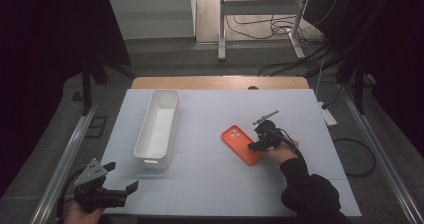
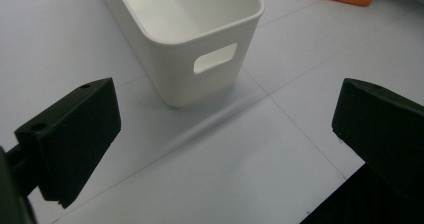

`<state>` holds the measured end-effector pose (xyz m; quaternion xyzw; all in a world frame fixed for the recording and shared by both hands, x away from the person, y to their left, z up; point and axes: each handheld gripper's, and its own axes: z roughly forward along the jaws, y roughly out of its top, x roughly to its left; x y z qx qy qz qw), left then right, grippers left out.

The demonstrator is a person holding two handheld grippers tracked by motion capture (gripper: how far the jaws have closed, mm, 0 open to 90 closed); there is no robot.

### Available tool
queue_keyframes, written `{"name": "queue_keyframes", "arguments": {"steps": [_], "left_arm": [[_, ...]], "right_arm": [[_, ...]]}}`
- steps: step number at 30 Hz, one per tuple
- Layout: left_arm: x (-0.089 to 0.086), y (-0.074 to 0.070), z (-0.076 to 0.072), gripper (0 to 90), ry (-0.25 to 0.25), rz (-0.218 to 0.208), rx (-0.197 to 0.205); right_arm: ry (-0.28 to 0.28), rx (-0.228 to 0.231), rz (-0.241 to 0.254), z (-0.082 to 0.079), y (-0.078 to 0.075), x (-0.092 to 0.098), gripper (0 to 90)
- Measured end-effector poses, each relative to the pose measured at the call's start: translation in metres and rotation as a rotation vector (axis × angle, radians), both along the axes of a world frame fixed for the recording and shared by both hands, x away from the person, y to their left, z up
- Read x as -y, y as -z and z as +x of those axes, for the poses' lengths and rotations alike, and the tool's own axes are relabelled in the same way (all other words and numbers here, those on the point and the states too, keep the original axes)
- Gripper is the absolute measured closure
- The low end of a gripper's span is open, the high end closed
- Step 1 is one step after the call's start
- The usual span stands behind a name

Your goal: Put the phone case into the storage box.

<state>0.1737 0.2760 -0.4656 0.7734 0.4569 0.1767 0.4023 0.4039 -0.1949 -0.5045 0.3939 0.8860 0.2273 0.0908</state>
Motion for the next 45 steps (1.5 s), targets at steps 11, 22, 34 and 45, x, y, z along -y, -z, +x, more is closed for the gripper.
{"name": "queue_keyframes", "arguments": {"steps": [11,22,34,45], "left_arm": [[0.000,0.000,0.000,0.0,0.002,0.003,-0.002],[0.000,0.000,0.001,0.1,0.003,0.000,-0.008],[-0.002,0.000,0.002,0.4,0.007,-0.018,-0.019],[0.000,0.000,0.002,1.2,0.031,-0.014,-0.018]], "right_arm": [[-0.011,-0.048,0.035,0.006,-0.003,0.007,84.6],[-0.005,-0.057,0.031,0.006,-0.005,0.004,89.1],[-0.006,0.014,0.060,-0.003,-0.020,0.008,89.2],[-0.008,0.064,0.096,-0.013,-0.034,0.011,89.2]]}}
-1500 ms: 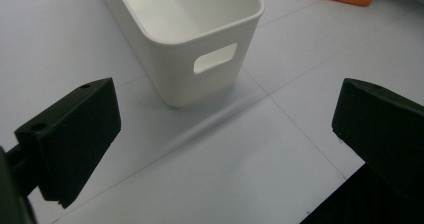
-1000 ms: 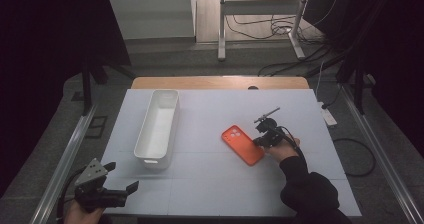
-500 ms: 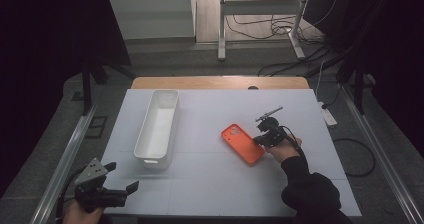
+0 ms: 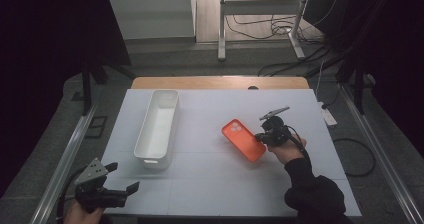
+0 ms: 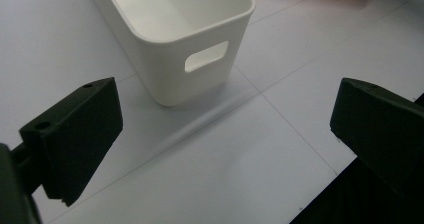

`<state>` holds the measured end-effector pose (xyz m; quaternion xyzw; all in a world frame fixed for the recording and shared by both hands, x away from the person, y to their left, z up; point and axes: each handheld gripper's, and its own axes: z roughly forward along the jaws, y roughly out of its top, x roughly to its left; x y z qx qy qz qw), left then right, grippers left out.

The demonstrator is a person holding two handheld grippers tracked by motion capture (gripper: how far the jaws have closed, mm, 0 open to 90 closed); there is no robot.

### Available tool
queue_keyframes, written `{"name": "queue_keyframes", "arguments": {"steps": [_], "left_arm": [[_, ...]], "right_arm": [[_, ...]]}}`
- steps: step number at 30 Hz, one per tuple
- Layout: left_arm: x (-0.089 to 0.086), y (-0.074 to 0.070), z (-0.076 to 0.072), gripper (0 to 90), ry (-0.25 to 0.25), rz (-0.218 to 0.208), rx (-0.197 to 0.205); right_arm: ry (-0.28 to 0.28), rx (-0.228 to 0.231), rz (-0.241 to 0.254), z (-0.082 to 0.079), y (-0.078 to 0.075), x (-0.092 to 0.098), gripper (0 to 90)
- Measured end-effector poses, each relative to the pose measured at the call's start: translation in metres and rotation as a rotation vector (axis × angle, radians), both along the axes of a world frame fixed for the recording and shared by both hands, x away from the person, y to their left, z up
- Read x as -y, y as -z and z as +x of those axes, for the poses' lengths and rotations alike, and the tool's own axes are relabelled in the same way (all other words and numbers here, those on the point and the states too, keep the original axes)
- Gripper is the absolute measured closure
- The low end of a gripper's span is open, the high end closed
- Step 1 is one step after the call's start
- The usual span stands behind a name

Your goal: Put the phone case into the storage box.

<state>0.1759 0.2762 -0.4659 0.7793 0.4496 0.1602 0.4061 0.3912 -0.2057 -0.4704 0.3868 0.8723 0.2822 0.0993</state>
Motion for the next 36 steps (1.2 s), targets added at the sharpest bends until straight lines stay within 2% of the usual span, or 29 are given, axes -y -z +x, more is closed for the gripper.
{"name": "queue_keyframes", "arguments": {"steps": [7,16,23,26,31,36], "left_arm": [[0.001,0.000,0.000,2.0,-0.006,0.009,0.004],[0.005,-0.001,-0.001,0.0,-0.019,0.051,0.009],[0.002,-0.001,0.002,0.0,-0.025,0.009,-0.027],[0.004,-0.002,0.003,0.0,-0.026,0.007,-0.033],[0.007,-0.004,0.005,0.0,-0.011,0.000,-0.032],[0.012,-0.007,0.007,0.0,0.031,-0.013,-0.013]], "right_arm": [[0.000,0.012,0.003,-0.005,-0.005,0.000,89.1],[0.001,0.024,0.017,-0.008,-0.011,0.003,89.1],[-0.008,0.035,0.028,-0.015,-0.019,0.001,89.2],[-0.015,0.043,0.032,-0.019,-0.022,-0.001,89.2],[-0.019,0.051,0.036,-0.023,-0.025,-0.001,89.2],[-0.023,0.060,0.042,-0.026,-0.027,-0.002,89.2]]}}
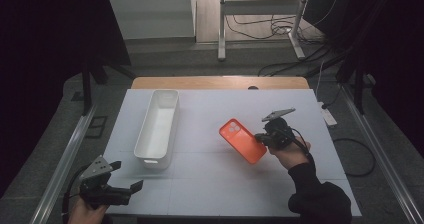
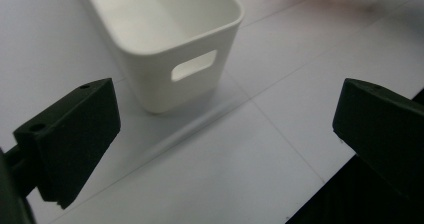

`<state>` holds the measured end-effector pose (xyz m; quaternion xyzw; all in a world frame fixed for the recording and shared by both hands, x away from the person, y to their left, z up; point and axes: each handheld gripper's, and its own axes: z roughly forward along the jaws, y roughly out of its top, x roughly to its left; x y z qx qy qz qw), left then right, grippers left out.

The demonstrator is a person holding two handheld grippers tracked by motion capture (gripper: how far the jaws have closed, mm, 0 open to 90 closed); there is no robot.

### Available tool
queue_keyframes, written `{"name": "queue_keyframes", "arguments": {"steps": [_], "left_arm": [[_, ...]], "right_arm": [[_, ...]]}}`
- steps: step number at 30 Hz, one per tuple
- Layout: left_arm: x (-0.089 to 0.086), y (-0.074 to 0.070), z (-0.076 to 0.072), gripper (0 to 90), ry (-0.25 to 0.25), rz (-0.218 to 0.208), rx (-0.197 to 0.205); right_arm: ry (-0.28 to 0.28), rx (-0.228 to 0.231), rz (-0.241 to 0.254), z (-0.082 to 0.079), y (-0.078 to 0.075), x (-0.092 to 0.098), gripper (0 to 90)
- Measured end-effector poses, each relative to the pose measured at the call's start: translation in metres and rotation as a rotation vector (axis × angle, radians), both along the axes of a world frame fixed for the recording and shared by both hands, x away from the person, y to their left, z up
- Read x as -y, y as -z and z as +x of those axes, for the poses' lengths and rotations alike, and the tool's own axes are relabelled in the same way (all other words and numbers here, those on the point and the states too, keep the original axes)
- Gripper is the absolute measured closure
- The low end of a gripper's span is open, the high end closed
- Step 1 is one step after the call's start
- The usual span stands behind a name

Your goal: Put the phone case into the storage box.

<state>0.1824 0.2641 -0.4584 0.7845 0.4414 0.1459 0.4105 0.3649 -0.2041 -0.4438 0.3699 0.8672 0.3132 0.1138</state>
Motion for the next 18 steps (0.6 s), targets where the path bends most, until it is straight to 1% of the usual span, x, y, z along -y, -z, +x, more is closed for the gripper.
{"name": "queue_keyframes", "arguments": {"steps": [3,5,13,14,16,17,18], "left_arm": [[0.006,-0.003,0.003,0.0,0.043,-0.004,0.012],[0.008,-0.004,0.004,0.0,0.050,-0.004,0.010],[0.014,-0.008,0.011,0.0,0.074,-0.031,0.011],[0.015,-0.009,0.014,0.0,0.084,-0.044,0.008],[0.017,-0.011,0.017,0.0,0.095,-0.060,0.004],[0.017,-0.011,0.017,0.0,0.095,-0.060,0.004],[0.019,-0.012,0.020,0.0,0.103,-0.070,0.000]], "right_arm": [[-0.008,0.005,0.006,-0.003,-0.002,-0.001,89.2],[-0.010,0.006,0.009,-0.005,-0.003,-0.001,89.2],[-0.009,0.020,0.029,-0.012,-0.006,0.000,89.2],[-0.010,0.022,0.035,-0.013,-0.007,0.000,89.2],[-0.009,0.026,0.038,-0.014,-0.008,0.001,89.2],[-0.009,0.026,0.038,-0.014,-0.008,0.001,89.2],[-0.007,0.032,0.043,-0.016,-0.009,0.001,89.2]]}}
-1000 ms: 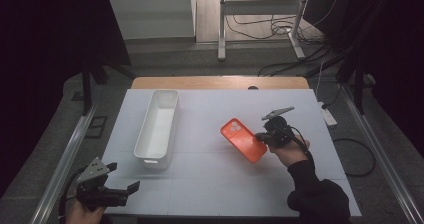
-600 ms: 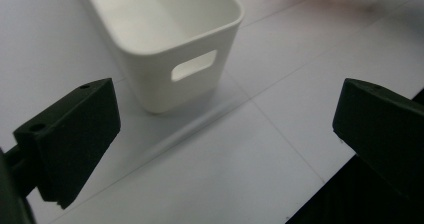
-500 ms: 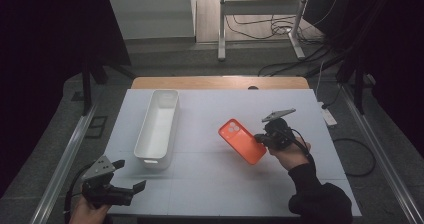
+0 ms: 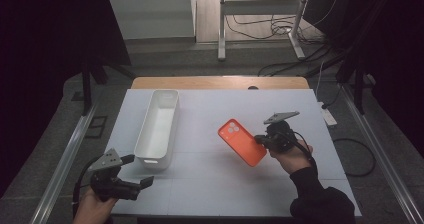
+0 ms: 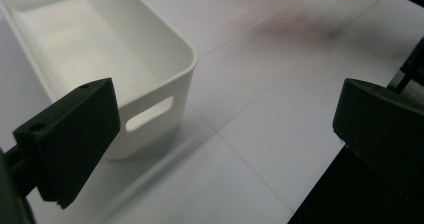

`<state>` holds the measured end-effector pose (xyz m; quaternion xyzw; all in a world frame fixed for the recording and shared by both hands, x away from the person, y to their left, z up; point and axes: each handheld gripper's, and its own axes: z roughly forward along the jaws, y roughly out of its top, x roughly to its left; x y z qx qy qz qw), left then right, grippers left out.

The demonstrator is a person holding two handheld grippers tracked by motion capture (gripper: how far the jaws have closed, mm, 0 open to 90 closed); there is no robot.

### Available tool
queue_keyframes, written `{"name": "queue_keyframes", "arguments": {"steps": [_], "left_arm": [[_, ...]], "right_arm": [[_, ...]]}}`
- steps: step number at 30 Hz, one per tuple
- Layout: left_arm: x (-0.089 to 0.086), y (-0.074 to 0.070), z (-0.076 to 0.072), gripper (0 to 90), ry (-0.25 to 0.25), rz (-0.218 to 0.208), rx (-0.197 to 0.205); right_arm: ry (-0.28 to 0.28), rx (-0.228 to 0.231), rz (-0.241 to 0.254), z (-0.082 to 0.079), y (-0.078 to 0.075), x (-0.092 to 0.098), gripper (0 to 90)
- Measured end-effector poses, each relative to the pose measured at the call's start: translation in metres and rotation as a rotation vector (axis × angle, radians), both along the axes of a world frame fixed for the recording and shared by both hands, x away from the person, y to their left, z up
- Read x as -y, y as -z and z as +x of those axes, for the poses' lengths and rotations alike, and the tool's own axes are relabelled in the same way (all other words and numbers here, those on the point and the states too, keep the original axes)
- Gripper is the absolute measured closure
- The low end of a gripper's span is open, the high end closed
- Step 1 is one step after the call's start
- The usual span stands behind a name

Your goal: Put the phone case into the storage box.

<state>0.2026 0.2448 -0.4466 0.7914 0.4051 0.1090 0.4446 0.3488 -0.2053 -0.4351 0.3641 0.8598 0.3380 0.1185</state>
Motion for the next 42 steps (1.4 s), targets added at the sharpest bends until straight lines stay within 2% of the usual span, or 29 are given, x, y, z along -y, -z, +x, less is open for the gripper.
{"name": "queue_keyframes", "arguments": {"steps": [7,19,27,34,37,42], "left_arm": [[0.008,-0.005,0.012,0.0,0.011,-0.030,-0.016],[0.029,-0.011,0.034,0.0,0.057,-0.065,-0.038],[0.042,-0.013,0.052,0.0,0.079,-0.089,-0.058],[0.052,-0.014,0.063,0.0,0.090,-0.101,-0.069],[0.057,-0.014,0.069,0.0,0.091,-0.129,-0.084],[0.063,-0.014,0.076,0.0,0.098,-0.135,-0.088]], "right_arm": [[-0.001,0.022,0.011,-0.004,-0.003,0.001,89.2],[0.013,0.048,0.039,-0.007,-0.009,0.003,89.2],[0.016,0.059,0.062,-0.009,-0.014,0.003,89.2],[0.019,0.068,0.074,-0.010,-0.017,0.003,89.2],[0.017,0.075,0.077,-0.010,-0.017,0.002,89.2],[0.019,0.079,0.082,-0.011,-0.019,0.002,89.2]]}}
